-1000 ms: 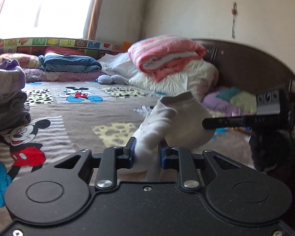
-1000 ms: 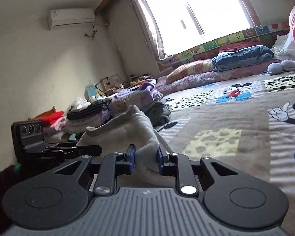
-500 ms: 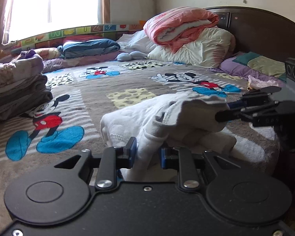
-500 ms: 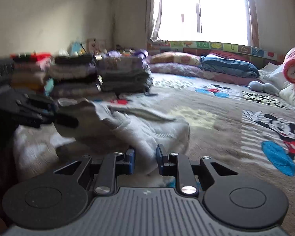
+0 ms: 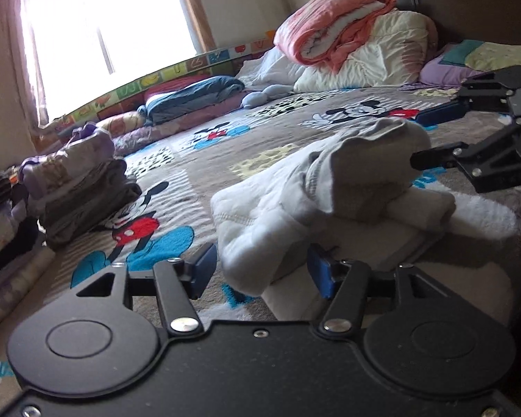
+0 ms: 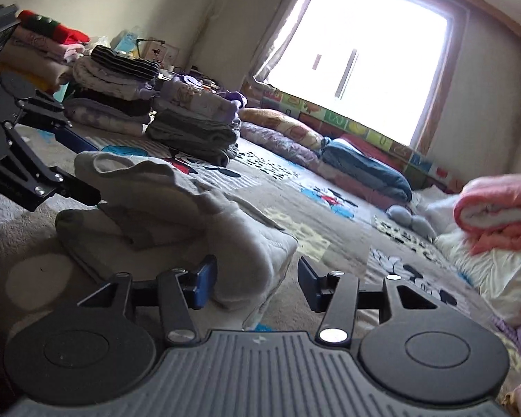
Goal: Fold clothes
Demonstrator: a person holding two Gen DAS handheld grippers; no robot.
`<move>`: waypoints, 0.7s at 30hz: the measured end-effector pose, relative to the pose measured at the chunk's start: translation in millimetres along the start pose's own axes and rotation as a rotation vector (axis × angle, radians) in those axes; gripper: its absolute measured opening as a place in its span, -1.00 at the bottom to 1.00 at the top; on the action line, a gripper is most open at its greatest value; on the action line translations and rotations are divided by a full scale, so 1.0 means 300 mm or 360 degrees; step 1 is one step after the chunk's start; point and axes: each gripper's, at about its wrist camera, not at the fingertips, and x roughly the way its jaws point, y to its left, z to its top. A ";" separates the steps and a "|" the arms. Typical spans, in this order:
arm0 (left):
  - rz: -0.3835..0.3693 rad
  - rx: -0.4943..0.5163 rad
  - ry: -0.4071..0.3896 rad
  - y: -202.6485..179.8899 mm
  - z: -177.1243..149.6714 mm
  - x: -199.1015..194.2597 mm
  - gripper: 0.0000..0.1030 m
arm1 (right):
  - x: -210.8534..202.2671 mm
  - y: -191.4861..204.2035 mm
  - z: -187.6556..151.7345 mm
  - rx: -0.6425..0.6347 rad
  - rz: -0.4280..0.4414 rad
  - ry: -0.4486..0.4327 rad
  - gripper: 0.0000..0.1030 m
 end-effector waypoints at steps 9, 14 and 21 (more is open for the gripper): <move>-0.0020 -0.0283 0.0027 -0.006 0.046 -0.037 -0.66 | -0.009 -0.100 0.012 0.0525 0.0195 0.0026 -0.80; 0.0010 -0.0122 0.0157 -0.065 -0.004 -0.025 -0.68 | 0.001 -0.052 -0.049 0.0498 0.0254 0.0241 -0.79; -0.0008 -0.0198 0.0128 -0.043 -0.003 -0.027 -0.68 | -0.033 -0.031 -0.038 0.0447 0.0163 0.0251 -0.32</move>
